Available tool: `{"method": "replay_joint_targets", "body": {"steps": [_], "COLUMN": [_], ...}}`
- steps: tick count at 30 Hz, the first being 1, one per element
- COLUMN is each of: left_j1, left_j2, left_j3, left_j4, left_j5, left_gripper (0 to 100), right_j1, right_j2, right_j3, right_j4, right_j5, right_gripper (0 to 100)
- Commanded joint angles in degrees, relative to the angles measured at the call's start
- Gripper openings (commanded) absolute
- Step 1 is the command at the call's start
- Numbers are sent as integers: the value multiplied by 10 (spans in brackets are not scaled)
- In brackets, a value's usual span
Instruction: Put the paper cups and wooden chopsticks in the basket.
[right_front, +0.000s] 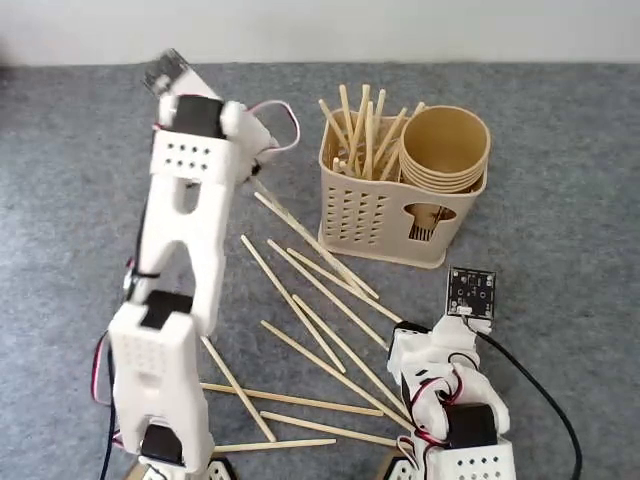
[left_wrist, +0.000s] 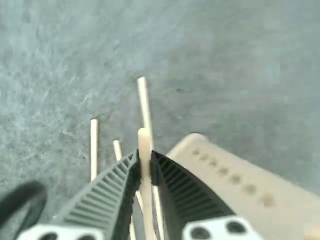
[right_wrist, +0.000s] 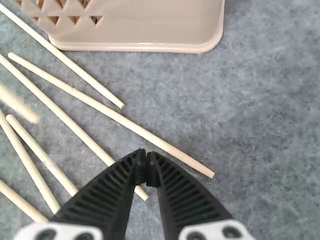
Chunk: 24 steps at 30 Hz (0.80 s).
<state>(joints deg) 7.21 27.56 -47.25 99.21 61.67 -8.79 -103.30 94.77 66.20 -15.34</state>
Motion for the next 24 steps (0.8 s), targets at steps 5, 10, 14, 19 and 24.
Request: {"method": "replay_joint_targets", "body": {"steps": [5,10,14,19,24], "left_j1": [-4,1,-2,-1,1], "left_j2": [-185,-282,-349,-365,-327], "left_j3": [30,25,26,31,31], "left_j4": [13,0,-73,-198,-324], "left_j5": [-64,-84,-86,-87,-88], "left_gripper": [13,13,13,13,13], "right_j1": [7,7,7,7,7], "right_j2": [-6,-6,-6,-7,-7], "right_j3": [-4,-4,-4,-4,-4], "right_j4": [-7,-7,-7,-7,-7], "right_j5": [-4,-4,-5,-5,-5], "right_gripper": [9,9,9,9,9]}}
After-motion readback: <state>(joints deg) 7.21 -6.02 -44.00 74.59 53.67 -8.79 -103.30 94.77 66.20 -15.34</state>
